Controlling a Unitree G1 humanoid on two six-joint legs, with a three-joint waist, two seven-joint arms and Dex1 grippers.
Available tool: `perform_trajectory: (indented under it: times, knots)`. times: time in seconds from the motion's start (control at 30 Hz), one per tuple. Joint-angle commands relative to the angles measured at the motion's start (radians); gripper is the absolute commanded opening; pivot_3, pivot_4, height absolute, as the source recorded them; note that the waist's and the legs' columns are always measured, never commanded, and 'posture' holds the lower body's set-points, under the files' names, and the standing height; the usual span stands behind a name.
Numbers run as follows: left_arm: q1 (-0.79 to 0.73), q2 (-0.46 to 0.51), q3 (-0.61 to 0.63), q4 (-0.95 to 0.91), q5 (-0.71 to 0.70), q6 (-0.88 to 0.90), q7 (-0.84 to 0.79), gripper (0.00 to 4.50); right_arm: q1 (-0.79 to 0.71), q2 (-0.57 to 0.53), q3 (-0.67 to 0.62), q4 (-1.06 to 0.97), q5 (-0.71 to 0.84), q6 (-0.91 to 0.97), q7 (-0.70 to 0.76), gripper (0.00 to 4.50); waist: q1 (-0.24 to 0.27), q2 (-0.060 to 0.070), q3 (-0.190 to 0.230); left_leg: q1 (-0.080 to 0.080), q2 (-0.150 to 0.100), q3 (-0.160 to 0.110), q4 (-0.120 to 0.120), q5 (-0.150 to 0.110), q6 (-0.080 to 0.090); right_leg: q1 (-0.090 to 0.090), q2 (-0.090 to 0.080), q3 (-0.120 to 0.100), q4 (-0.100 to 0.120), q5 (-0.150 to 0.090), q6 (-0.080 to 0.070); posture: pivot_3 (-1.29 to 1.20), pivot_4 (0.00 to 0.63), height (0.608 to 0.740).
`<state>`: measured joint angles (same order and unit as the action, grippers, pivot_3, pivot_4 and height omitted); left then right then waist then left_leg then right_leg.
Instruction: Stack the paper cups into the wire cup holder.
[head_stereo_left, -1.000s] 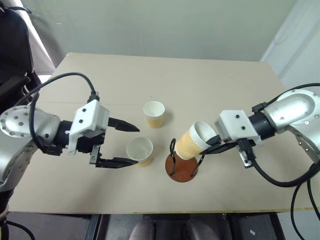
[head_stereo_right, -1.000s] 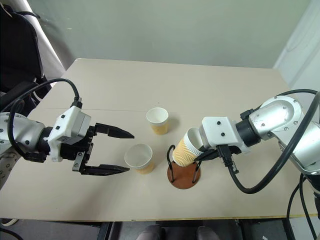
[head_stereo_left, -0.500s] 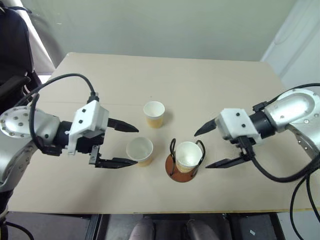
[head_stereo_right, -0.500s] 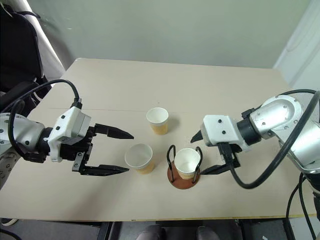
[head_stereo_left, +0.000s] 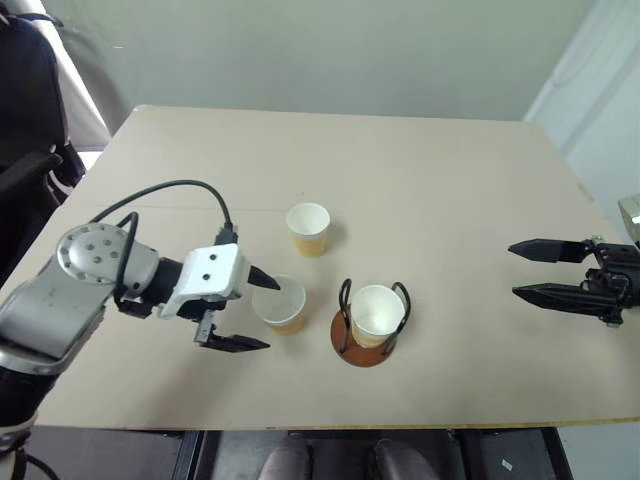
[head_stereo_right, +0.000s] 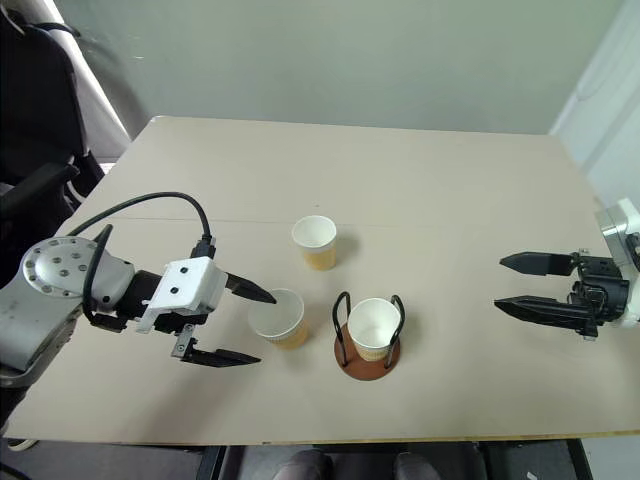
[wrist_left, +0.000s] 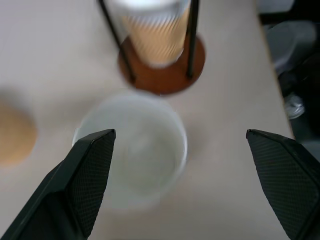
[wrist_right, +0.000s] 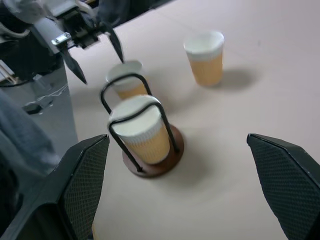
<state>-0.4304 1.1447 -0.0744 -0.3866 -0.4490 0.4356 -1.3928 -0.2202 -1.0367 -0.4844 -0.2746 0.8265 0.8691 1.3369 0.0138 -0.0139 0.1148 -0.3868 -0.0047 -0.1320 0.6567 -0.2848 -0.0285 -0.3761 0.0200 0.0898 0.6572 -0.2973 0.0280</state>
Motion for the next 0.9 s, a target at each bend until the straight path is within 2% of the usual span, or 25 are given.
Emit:
perform_trajectory:
  times: [0.03,0.37,0.47,0.8,0.83,0.9]
  knots:
    - [-0.014,0.011,-0.028,0.008,0.052,-0.057,-0.039,4.50,-0.003,0.006,-0.036,-0.071,0.074,0.016,-0.044,4.47,-0.002,0.000,0.000,0.001,0.000,0.000,0.000,0.000,0.000,0.000,0.000,0.000,0.000,0.000,0.000,0.00,0.150,0.740]
    - [-0.050,-0.046,-0.101,0.070,0.144,-0.120,-0.059,4.50,0.073,0.011,-0.079,-0.063,0.107,-0.036,-0.057,4.47,0.002,0.000,0.000,0.000,0.000,-0.002,0.004,-0.002,0.003,0.002,-0.001,0.000,-0.001,0.000,0.000,0.00,0.150,0.740]
    - [-0.058,-0.066,-0.124,0.070,0.160,-0.127,-0.062,3.90,0.077,0.011,-0.070,-0.057,0.106,-0.044,-0.067,4.50,0.001,0.000,0.000,0.000,0.000,-0.001,0.005,-0.002,0.003,0.002,-0.001,0.000,-0.001,0.000,0.000,0.00,0.150,0.740]
    - [-0.093,-0.113,-0.165,0.131,0.234,-0.172,-0.070,0.24,0.072,-0.001,-0.049,-0.048,0.085,-0.069,-0.101,4.50,0.001,0.000,0.000,-0.001,0.000,-0.002,0.005,-0.002,0.003,0.002,-0.001,-0.001,0.000,0.000,0.000,0.00,0.150,0.740]
    - [-0.096,-0.116,-0.167,0.136,0.240,-0.175,-0.070,0.02,0.070,-0.001,-0.045,-0.048,0.082,-0.073,-0.104,4.50,0.001,0.000,0.000,-0.001,0.000,-0.002,0.005,-0.002,0.003,0.002,-0.001,-0.001,0.000,0.000,0.000,0.00,0.150,0.740]
    - [-0.099,-0.119,-0.165,0.150,0.247,-0.184,-0.071,0.02,0.067,0.000,-0.034,-0.053,0.075,-0.081,-0.111,4.50,0.001,0.000,0.000,-0.001,0.000,-0.002,0.006,-0.002,0.003,0.002,-0.001,-0.001,0.000,0.000,0.000,0.00,0.150,0.740]
